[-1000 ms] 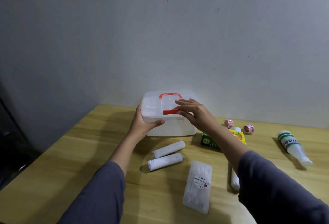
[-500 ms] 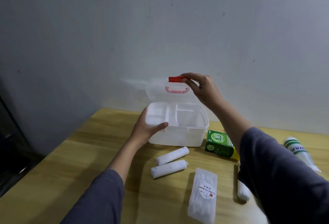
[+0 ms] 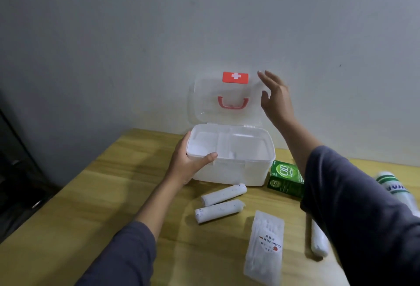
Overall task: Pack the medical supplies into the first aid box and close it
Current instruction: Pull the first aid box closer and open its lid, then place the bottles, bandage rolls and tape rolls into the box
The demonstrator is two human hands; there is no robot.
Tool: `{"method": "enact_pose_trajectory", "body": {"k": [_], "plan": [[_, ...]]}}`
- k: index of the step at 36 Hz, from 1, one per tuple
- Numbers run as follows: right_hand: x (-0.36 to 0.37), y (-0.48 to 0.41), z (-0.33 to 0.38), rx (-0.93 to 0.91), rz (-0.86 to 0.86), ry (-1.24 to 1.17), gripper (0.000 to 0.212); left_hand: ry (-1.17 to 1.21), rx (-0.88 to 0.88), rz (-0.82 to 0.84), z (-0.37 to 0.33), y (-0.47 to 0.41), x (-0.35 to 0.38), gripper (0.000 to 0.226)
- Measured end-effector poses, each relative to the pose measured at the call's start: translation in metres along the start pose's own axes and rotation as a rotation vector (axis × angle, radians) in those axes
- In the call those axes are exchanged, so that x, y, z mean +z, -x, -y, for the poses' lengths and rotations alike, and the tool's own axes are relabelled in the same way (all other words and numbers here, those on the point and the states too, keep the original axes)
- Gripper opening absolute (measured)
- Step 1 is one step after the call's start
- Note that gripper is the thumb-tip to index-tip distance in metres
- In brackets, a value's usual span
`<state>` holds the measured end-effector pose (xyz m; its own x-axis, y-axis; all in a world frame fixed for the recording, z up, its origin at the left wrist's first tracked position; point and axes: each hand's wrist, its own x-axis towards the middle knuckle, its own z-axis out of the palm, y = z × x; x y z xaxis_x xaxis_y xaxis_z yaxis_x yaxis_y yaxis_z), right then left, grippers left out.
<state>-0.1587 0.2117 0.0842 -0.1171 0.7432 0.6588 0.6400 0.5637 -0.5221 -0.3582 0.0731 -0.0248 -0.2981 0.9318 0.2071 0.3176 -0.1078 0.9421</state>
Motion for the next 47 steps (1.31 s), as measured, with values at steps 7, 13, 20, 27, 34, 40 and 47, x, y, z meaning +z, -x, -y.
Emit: {"method": "enact_pose_trajectory", "body": {"k": [7,13,20,27,34,40,47], "plan": [[0.006,0.018,-0.010,0.068,-0.112,-0.103,0.065,-0.009,0.021,-0.043,0.001,0.011,0.004,0.113],[0.009,0.033,-0.020,0.162,-0.101,-0.101,0.064,-0.009,0.050,-0.094,-0.002,0.021,0.008,0.108],[0.013,0.044,-0.029,0.215,-0.038,-0.143,0.064,-0.015,0.043,-0.112,-0.001,0.025,0.006,0.106],[0.011,0.043,-0.029,0.191,0.007,-0.105,0.063,0.002,0.034,-0.103,-0.003,0.028,0.008,0.108],[-0.021,0.062,-0.025,0.203,0.210,0.007,0.055,0.060,-0.015,-0.060,-0.008,0.030,0.007,0.092],[-0.060,0.117,-0.039,0.256,0.394,0.053,0.059,0.042,-0.034,-0.044,-0.014,0.031,0.005,0.093],[-0.075,0.158,-0.064,0.336,0.713,0.343,0.079,0.037,-0.096,0.023,-0.017,0.033,0.001,0.119]]}}
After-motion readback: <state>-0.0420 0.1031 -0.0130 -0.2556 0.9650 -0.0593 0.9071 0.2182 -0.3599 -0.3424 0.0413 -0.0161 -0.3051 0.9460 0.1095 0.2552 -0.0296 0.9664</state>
